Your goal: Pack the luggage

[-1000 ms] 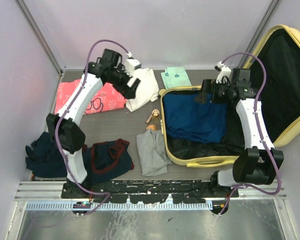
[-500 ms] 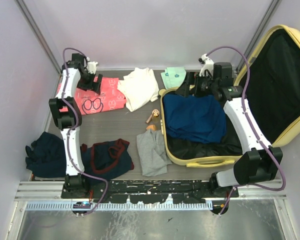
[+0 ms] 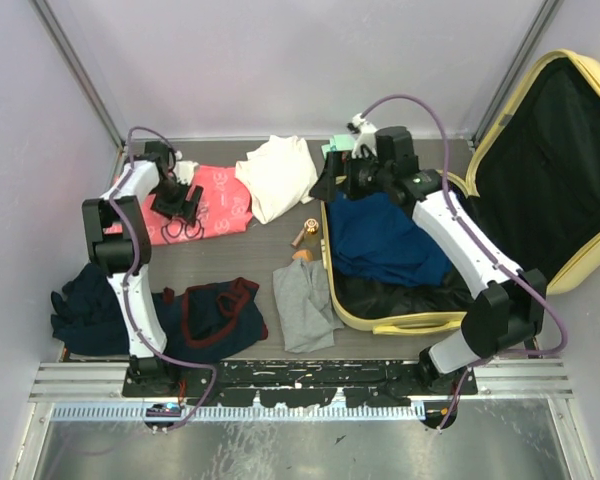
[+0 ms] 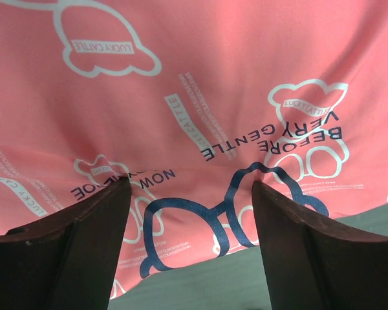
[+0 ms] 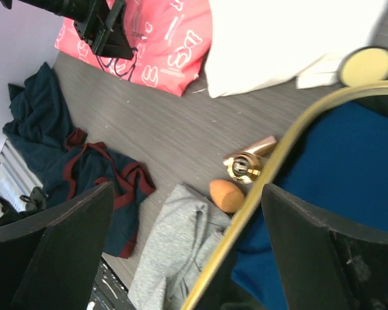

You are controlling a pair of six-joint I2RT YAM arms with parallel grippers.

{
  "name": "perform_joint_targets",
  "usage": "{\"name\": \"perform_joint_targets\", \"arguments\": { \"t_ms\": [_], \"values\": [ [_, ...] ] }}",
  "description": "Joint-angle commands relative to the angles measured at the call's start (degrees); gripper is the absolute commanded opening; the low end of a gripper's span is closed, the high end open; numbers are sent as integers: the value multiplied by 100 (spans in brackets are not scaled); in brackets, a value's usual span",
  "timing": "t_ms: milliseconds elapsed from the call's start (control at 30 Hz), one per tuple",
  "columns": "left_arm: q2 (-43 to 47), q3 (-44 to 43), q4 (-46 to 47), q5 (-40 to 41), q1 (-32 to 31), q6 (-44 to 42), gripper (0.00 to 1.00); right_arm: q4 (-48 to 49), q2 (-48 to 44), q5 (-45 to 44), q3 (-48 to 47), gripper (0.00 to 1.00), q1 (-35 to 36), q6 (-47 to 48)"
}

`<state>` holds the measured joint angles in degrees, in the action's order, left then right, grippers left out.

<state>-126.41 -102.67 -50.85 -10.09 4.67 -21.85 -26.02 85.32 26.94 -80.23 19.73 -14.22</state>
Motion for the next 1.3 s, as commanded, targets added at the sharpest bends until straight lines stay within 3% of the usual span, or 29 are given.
{"name": "perform_joint_targets", "arguments": {
  "t_ms": [0,233,467,633,833,933,967,1267],
  "values": [
    [566,1069,-239,-161,151,-124,75,525,193,-305,-285,100,588,-280],
    [1605,2081,-513,-630,282,-321,74,860,905,-855,-596,99,1459,-851],
    [2331,1658,-495,-1286,391,273,81,915,1989,-1384,-1485,100,2055,-1637],
    [2580,1557,-216,-953,512,703,84,708,2867,-2220,-2408,100,2519,-2057],
    [2114,1015,-524,-1161,1391,843,87,638,3592,-2835,-2778,100,2792,-2448],
    [1792,599,-754,-1403,1896,693,93,635,3905,-2971,-2859,100,2841,-2524],
    [1686,477,-793,-1423,2004,648,100,676,4007,-2970,-2894,100,2850,-2541],
    [701,-422,-1015,-1380,2652,565,98,860,4851,-2931,-3270,100,2879,-2359]
  ]
}}
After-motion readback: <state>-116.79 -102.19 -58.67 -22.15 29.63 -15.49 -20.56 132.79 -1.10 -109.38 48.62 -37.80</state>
